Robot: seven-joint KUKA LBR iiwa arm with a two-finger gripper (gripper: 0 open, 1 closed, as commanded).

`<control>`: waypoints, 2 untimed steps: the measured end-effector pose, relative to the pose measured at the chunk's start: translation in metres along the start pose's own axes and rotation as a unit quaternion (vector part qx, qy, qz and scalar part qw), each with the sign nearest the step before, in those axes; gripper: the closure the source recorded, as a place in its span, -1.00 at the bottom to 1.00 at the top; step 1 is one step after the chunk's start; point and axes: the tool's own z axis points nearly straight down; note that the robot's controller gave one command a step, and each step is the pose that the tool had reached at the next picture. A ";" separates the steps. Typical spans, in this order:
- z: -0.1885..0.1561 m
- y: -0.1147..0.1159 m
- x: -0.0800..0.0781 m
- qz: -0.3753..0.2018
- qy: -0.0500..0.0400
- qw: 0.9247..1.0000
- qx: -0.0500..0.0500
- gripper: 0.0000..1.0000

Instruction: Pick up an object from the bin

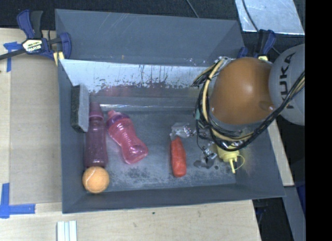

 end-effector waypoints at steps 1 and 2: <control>0.024 -0.010 -0.019 -0.252 0.000 0.968 -0.001 -1.00; 0.067 -0.002 -0.017 -0.232 -0.001 0.973 0.001 -1.00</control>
Offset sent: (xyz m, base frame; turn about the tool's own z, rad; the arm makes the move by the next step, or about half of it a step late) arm 0.0149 0.0080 -0.0676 -0.4689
